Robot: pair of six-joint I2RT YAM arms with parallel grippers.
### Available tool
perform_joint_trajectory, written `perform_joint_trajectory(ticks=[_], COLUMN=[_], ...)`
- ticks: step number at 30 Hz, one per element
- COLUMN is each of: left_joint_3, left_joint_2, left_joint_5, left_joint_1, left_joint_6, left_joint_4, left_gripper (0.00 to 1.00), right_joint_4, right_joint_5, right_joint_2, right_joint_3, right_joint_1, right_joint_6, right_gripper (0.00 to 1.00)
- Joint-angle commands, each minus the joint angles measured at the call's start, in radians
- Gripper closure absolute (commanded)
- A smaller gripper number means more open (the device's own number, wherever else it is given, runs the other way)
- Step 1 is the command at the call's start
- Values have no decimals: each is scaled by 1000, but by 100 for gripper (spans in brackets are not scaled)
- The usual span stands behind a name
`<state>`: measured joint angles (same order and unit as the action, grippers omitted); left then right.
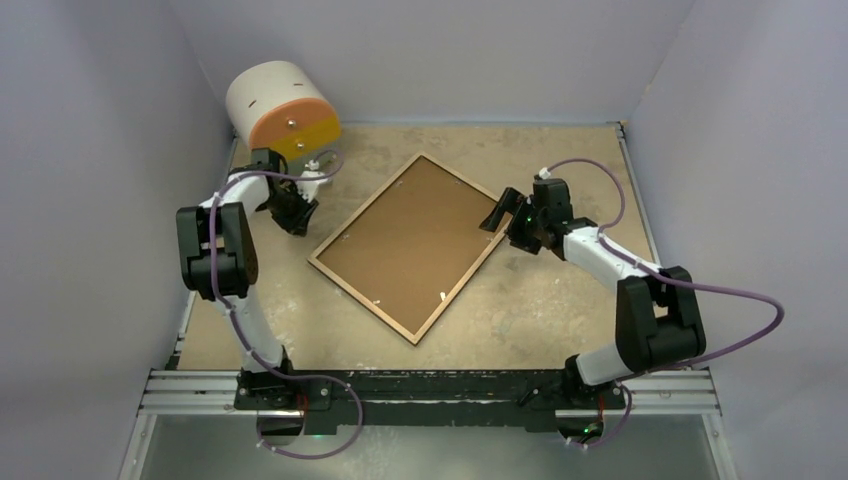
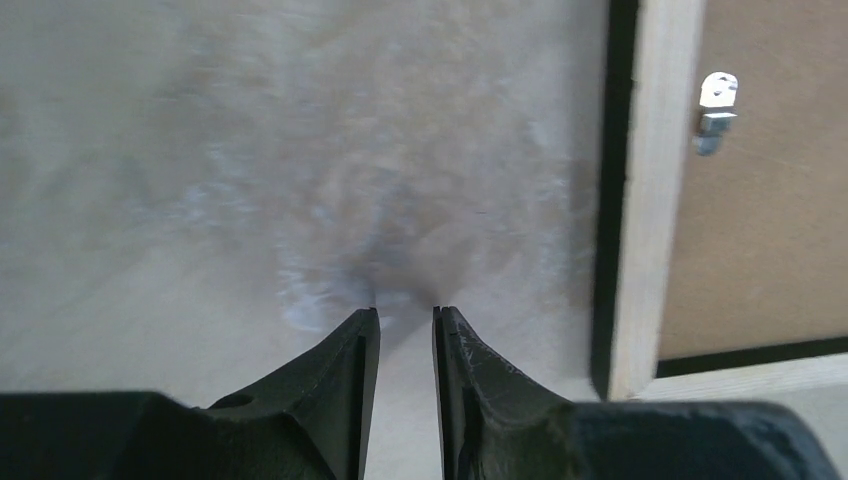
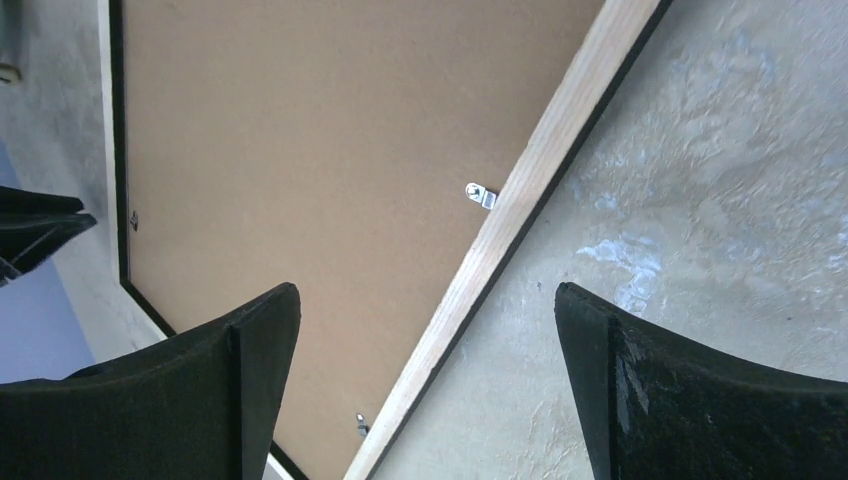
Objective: Put the photo into the frame
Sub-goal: Adjust the photo frame at the center of the board.
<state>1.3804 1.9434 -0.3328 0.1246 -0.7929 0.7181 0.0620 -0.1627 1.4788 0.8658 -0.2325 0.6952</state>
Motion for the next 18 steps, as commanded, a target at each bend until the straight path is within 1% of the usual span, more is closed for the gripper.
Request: perform_joint_trajectory(ticks=[1, 6, 9, 14, 16, 18], left_joint_3=[-65, -156, -201, -283, -294, -277], left_joint_2=[-22, -43, -61, -136, -159, -170], left_joint_5=[-98, -94, -138, -239, -268, -292], left_joint_1=[-33, -116, -175, -279, -290, -290], left_joint_6=[-28, -73, -70, -38, -16, 14], left_joint_4=[8, 62, 86, 120, 128, 150], left_gripper=[70, 69, 69, 69, 69, 69], right_joint_4=[-55, -48, -35, 2, 0, -22], right_joint_5=[-83, -91, -91, -99, -109, -125], right_joint_2=[-19, -15, -13, -23, -22, -21], right_joint_3=[-35, 2, 25, 84, 107, 113], right_joint_1=[15, 27, 34, 35, 35, 31], right_joint_6=[32, 30, 26, -8, -35, -22], right_gripper=[1, 1, 1, 1, 1, 1])
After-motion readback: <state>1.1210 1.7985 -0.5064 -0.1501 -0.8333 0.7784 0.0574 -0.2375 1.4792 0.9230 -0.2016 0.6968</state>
